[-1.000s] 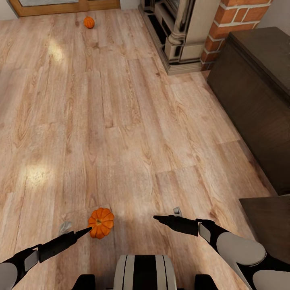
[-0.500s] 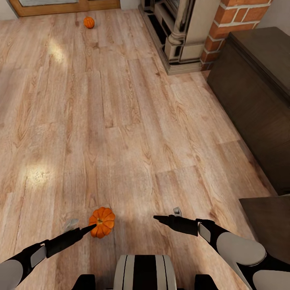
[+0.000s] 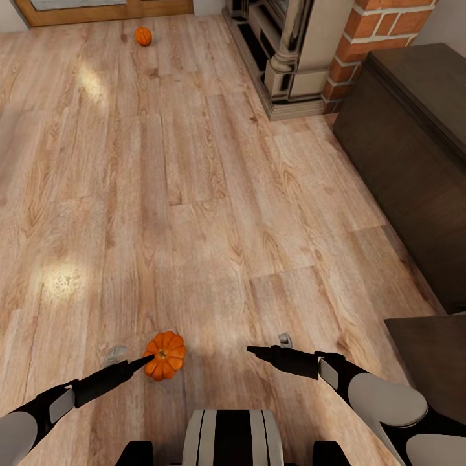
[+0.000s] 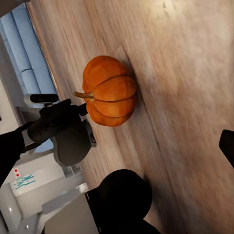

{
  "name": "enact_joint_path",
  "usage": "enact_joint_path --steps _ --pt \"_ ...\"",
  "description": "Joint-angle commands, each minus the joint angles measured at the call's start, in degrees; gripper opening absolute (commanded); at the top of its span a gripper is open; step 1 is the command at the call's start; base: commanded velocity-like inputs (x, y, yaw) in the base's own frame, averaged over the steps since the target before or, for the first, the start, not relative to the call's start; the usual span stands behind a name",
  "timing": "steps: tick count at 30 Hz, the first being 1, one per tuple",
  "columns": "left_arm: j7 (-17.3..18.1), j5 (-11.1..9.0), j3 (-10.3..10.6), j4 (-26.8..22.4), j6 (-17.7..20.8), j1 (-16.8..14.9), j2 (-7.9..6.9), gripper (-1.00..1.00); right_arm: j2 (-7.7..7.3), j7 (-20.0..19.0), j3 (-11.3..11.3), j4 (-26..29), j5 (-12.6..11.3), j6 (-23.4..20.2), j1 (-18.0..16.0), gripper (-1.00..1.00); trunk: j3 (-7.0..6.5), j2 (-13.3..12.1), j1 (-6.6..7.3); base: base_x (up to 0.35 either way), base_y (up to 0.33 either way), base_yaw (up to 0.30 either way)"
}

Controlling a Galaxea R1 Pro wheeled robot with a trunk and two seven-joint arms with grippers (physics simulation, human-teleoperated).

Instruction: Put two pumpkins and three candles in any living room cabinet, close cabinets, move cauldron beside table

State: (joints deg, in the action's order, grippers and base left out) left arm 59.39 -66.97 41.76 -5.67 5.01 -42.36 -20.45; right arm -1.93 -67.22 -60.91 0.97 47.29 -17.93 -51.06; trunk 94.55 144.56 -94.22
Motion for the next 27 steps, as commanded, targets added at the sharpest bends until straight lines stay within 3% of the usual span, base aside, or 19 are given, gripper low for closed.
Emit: enact_joint_path --steps 1,7,14,27 --pt "-0.02 0.00 0.00 0.02 0.00 0.00 -0.06 1.00 0.00 -0.01 0.00 0.00 0.00 0.00 0.00 1.00 0.00 0.00 0.00 0.000 0.000 0.000" --pt "-0.66 -0.07 -0.01 0.05 0.00 0.00 -0.37 1.00 0.00 -0.02 0.00 0.00 0.00 0.00 0.00 1.00 0.00 0.00 0.00 0.000 0.000 0.000" --pt "-5.43 -0.09 -0.16 -0.02 -0.01 0.00 -0.32 1.00 0.00 -0.02 0.00 0.00 0.00 0.00 0.00 1.00 0.00 0.00 0.00 0.000 0.000 0.000" --pt "-5.98 -0.09 -0.27 -0.04 -0.21 -0.05 0.31 1.00 0.00 -0.11 0.00 0.00 0.00 0.00 0.00 1.00 0.00 0.00 0.00 0.000 0.000 0.000"
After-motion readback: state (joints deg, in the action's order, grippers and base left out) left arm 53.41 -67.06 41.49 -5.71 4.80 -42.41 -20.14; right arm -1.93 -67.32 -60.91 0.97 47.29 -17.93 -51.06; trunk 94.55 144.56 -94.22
